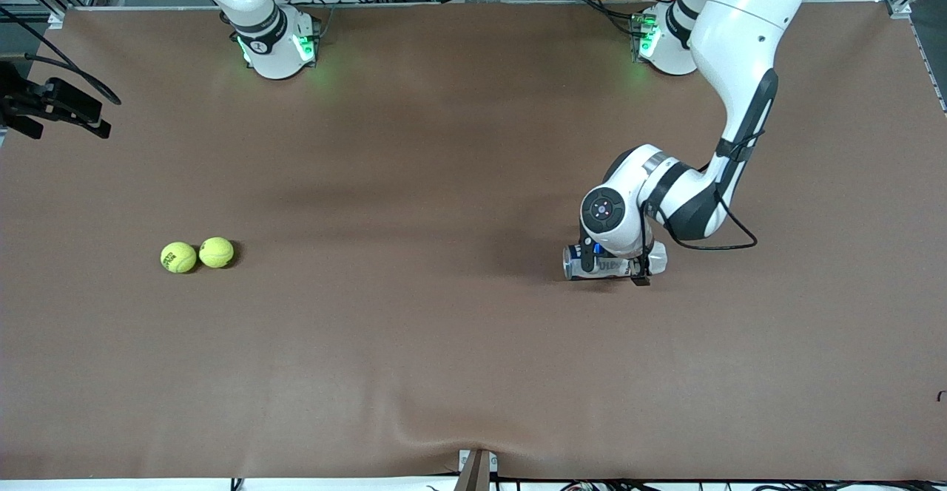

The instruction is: Insert tennis ball vertically with right arm

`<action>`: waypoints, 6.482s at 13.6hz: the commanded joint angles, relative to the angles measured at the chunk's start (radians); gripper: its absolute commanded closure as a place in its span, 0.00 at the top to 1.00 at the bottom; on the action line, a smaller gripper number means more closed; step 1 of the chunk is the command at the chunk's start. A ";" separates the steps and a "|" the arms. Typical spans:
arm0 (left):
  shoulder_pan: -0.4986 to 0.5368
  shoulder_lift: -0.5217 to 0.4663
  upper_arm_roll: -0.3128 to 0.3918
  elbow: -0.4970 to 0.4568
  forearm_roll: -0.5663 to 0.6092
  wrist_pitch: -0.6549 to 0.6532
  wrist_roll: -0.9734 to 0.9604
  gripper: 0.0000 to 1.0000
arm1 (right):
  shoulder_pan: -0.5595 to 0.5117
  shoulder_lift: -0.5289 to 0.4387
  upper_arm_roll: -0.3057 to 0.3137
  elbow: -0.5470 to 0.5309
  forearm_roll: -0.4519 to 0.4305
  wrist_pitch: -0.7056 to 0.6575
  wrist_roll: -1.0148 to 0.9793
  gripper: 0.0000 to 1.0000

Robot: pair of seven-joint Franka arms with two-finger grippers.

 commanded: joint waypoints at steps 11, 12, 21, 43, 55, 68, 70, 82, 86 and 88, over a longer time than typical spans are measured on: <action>-0.032 0.058 0.004 0.015 0.103 0.019 -0.139 1.00 | -0.004 -0.011 0.000 -0.006 0.025 0.001 0.005 1.00; -0.032 0.061 0.004 0.015 0.103 0.028 -0.139 1.00 | -0.004 -0.011 0.000 -0.006 0.026 -0.001 0.005 1.00; -0.022 0.082 0.004 0.012 0.147 0.071 -0.139 0.92 | -0.005 -0.011 0.000 -0.006 0.029 0.001 0.007 1.00; -0.123 0.082 -0.116 0.231 -0.279 0.389 -0.258 0.74 | -0.004 -0.011 0.000 -0.006 0.031 0.001 0.009 1.00; -0.371 0.259 -0.116 0.273 -0.630 1.178 -0.450 0.72 | -0.002 -0.011 0.000 -0.004 0.029 0.001 0.012 1.00; -0.417 0.484 -0.116 0.266 -0.643 1.553 -0.450 0.72 | -0.017 0.038 -0.003 0.002 0.008 -0.015 0.002 1.00; -0.419 0.493 -0.116 0.268 -0.646 1.553 -0.450 0.73 | -0.045 0.156 -0.003 0.020 0.005 -0.018 -0.001 1.00; -0.416 0.501 -0.114 0.260 -0.660 1.554 -0.450 0.75 | -0.125 0.288 -0.003 -0.253 0.101 0.339 0.312 1.00; -0.410 0.500 -0.114 0.259 -0.657 1.554 -0.450 0.75 | -0.125 0.291 -0.002 -0.409 0.129 0.519 0.412 1.00; -0.410 0.500 -0.114 0.259 -0.657 1.554 -0.450 0.75 | -0.123 0.313 -0.002 -0.445 0.130 0.570 0.453 1.00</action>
